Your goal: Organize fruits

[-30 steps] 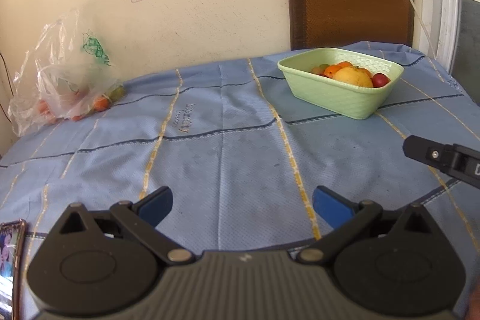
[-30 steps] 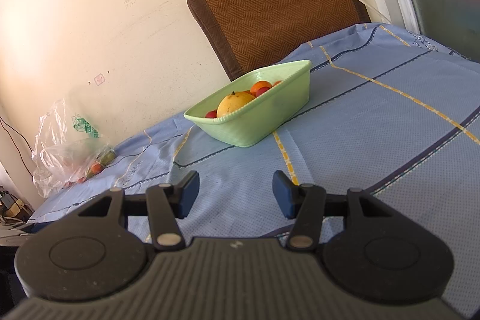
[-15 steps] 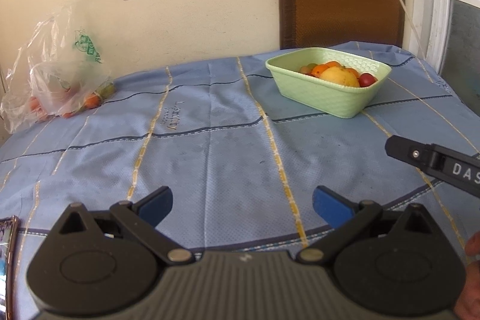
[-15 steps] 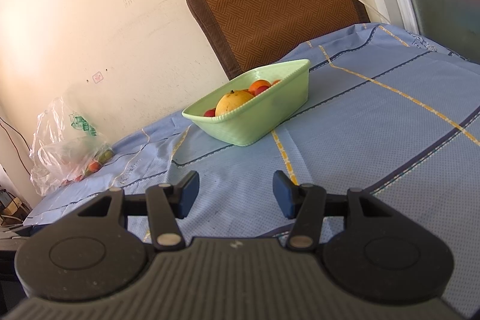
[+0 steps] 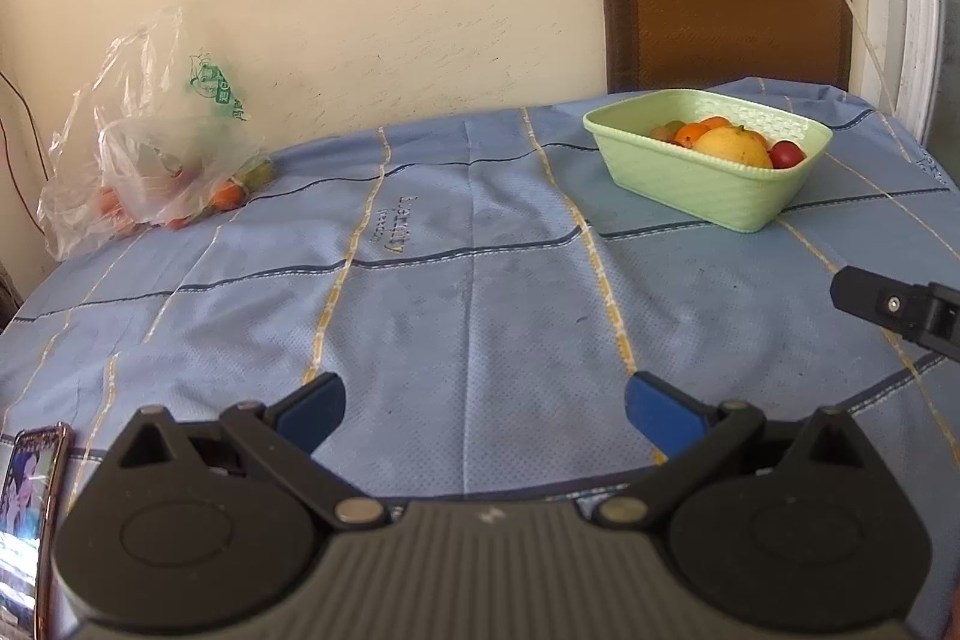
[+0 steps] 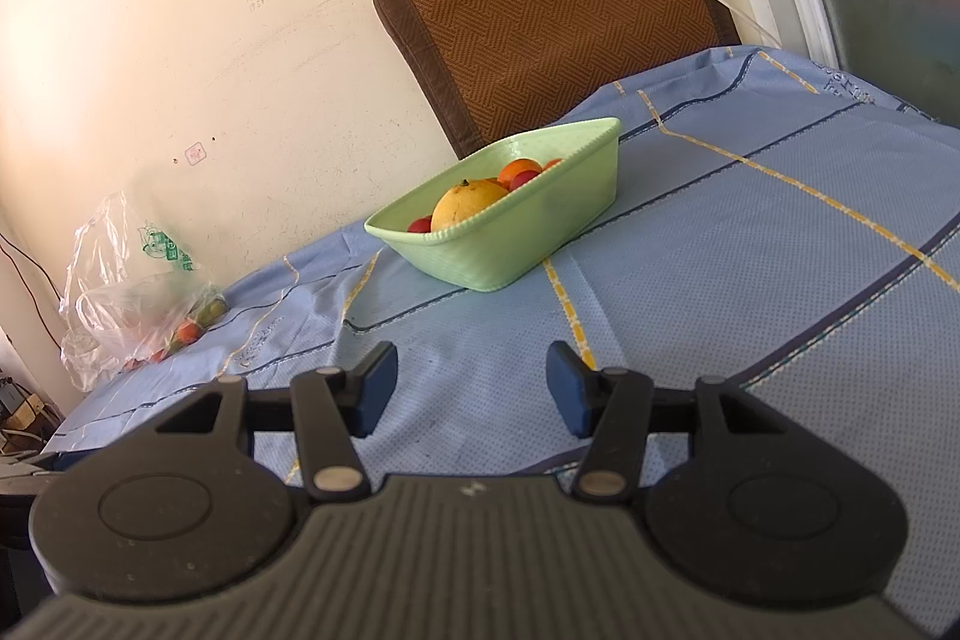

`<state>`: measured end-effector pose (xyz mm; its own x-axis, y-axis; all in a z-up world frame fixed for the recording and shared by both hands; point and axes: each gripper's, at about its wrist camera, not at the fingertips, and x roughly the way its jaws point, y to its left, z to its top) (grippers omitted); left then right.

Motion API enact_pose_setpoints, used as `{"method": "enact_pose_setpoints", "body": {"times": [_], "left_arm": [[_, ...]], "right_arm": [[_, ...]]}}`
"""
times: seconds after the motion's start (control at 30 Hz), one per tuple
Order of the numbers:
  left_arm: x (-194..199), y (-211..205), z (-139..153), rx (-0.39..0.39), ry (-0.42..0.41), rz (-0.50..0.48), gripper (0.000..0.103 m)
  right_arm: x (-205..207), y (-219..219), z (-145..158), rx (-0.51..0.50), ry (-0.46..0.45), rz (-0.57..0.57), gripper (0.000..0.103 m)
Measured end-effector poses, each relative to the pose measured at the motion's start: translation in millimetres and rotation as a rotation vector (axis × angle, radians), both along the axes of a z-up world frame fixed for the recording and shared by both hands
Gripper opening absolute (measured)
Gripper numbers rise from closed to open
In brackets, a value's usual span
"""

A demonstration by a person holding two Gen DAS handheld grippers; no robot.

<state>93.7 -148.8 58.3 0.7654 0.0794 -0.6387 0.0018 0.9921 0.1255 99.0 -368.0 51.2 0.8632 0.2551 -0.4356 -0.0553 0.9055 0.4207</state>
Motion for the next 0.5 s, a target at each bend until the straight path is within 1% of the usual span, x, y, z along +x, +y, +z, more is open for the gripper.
{"method": "enact_pose_setpoints", "body": {"times": [0.33,0.5], "left_arm": [[1.4,3.1,-1.9,0.009,0.021,0.02,0.103],[1.8,5.0,-1.3,-0.001,0.026,0.023,0.103]], "right_arm": [[0.0,0.0,0.2,-0.001,0.0,0.0,0.058],[0.4,1.0,-0.1,-0.003,0.003,0.002,0.058]]}}
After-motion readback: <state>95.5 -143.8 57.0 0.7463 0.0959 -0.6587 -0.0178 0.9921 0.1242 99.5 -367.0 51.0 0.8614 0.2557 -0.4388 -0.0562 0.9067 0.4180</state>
